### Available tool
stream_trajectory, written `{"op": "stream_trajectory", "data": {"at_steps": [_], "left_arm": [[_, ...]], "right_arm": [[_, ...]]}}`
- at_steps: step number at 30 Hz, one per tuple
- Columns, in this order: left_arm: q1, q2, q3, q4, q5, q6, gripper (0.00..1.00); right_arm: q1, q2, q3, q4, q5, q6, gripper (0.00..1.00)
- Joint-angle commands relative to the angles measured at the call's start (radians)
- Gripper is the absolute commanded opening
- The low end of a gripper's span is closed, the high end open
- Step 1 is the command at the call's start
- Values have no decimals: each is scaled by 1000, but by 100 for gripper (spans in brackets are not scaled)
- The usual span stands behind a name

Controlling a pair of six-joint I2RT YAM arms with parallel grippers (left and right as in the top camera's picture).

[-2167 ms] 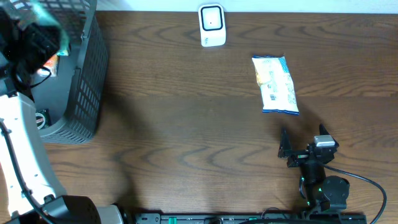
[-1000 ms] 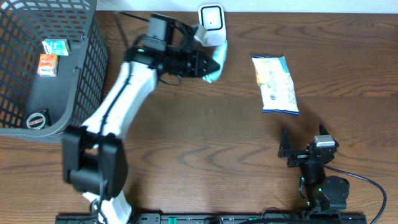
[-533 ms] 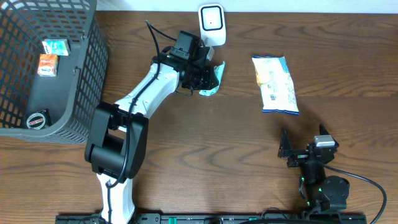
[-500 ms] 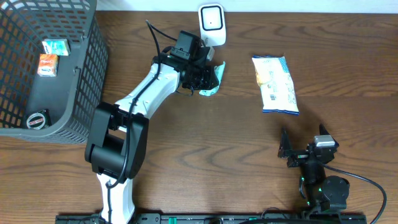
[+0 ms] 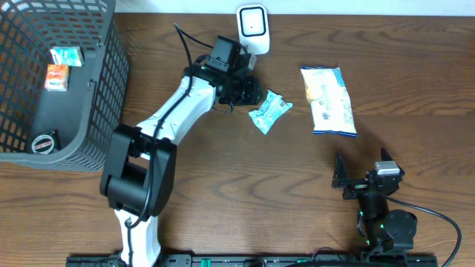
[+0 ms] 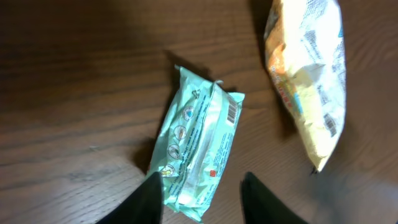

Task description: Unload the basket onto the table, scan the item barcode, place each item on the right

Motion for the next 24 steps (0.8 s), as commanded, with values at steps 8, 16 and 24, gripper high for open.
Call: {"op": "stream_trajectory", "data": {"at_steps": [8,16,24], "left_arm": [[21,-52,18,-121,-127,0,19],[-31,0,-3,-171,-388,-96,19],[-48,95,-3,-26,-385,-121,19]], "right_arm": [[7,-5,-1,-4,-3,-11,99],[7,-5,-1,-4,-3,-11,99],[7,-5,-1,-4,-3,-11,99]]}}
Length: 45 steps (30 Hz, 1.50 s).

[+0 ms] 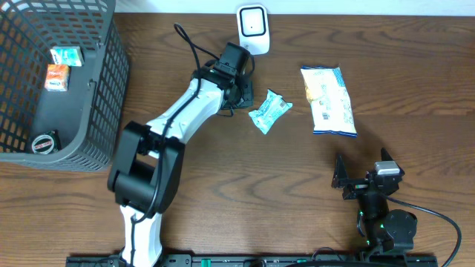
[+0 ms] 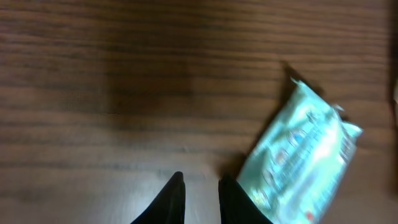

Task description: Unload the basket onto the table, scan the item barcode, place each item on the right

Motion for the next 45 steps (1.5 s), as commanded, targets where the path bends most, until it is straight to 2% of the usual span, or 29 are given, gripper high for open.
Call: {"op": "stream_trajectory", "data": {"at_steps": [1,6,11,15,21,27,33,45], "left_arm": [[-3,57,-5,26,-15,-25,19],[-9,94,-5,25,195,-24,19],[-40,94,-5,0,280,-24,19],[-80,94,-5,-1,268,-23,19],[-85,93,-5,12,117,-23,19],[-85,93,-5,12,61,-12,19],[-86,94,-5,19,54,-13,19],[-106,94,-5,146,58,-17,19]], "right_arm": [[7,-5,-1,-4,-3,-11,99],[7,-5,-1,-5,-3,-11,99],[7,-5,-1,-5,-3,-11,99],[7,-5,-1,-5,-3,-11,99],[7,-5,-1,-5,-3,-11,99],[7,-5,-1,-5,-3,-11,99],[7,-5,-1,-5,-3,-11,99],[7,-5,-1,-5,-3,-11,99]]}}
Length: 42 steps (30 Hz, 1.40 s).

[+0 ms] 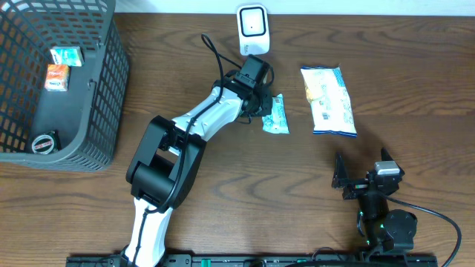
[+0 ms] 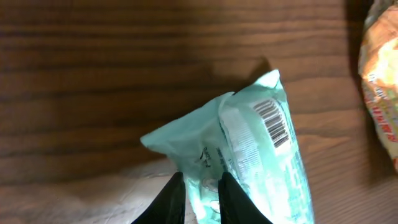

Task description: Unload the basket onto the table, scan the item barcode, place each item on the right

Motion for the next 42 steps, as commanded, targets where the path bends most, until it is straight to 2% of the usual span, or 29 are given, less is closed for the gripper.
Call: {"op": "stream_trajectory", "data": {"at_steps": [1,10,16,23,33,42], "left_arm": [[-19,5,-4,16,-13,-6,19],[-15,-23,8,13,-14,53,19],[22,-78,8,-87,-13,55,19],[-4,-67,-3,-196,-13,42,19],[-44,-47,-40,-92,-37,43,19],[-50,-32,-40,-81,-68,43,18]], "right_arm": [[7,-5,-1,-5,-2,-11,99],[7,-5,-1,-5,-2,-11,99],[7,-5,-1,-5,-2,-11,99],[7,-5,-1,-5,-2,-11,99],[7,-5,-1,-4,-2,-11,99],[7,-5,-1,-4,-2,-11,99]]}}
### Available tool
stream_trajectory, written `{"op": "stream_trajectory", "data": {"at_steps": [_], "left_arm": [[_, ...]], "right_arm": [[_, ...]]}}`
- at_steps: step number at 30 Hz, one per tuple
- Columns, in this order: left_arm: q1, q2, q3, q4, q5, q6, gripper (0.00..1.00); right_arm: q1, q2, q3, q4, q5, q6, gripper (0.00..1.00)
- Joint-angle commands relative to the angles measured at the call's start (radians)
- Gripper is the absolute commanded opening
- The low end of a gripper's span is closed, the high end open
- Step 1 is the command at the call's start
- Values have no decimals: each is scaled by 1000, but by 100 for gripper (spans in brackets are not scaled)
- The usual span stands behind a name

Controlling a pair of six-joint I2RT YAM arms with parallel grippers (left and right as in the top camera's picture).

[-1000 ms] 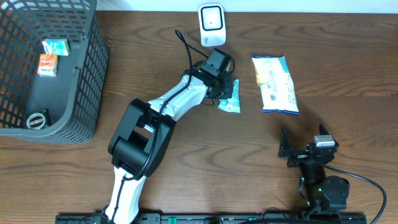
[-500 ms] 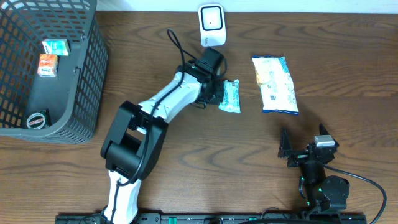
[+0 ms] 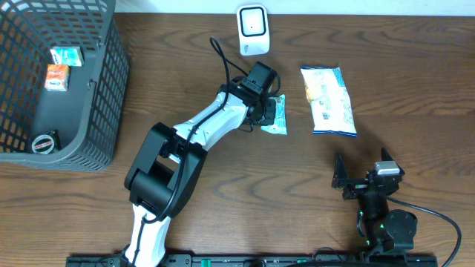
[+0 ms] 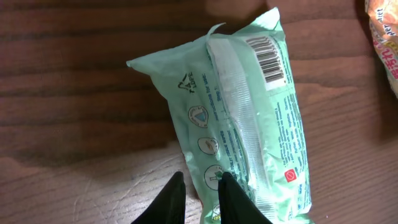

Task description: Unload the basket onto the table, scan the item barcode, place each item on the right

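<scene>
The mint green packet (image 3: 277, 116) lies flat on the table, seam side up, a little below the white scanner (image 3: 252, 28). In the left wrist view the packet (image 4: 249, 118) fills the middle and its barcode (image 4: 268, 59) faces up at the far end. My left gripper (image 4: 200, 190) is shut at the packet's near left edge; its right finger (image 4: 229, 193) lies over that edge and nothing is between the fingers. In the overhead view the left gripper (image 3: 267, 111) covers the packet's left side. My right gripper (image 3: 349, 182) is parked at the front right, too small to read.
A yellow snack bag (image 3: 329, 100) lies just right of the packet, and its edge shows in the left wrist view (image 4: 384, 31). A dark wire basket (image 3: 104, 89) with small items stands at the far left. The scanner's cable runs along the left arm.
The left arm has shifted slightly right. More of the packet's length now shows in the wrist view, flatter and with its barcode further away. The fingers are still shut.
First my left gripper was open astride the packet, which lay diagonally. Then it was shut on nothing, left of the packet. Later the packet lay turned lengthwise, closer to the snack bag, with the shut fingers at its end. Now they rest at its left edge.
</scene>
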Motion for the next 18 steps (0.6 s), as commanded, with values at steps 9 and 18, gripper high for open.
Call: {"op": "stream_trajectory", "data": {"at_steps": [9,18], "left_arm": [[-30,47,-7,41,-17,-32,18],[-61,69,-7,127,-17,-75,19]], "right_arm": [[7,-5,-1,-5,-3,-11,99],[7,-5,-1,-4,-3,-11,99]]}}
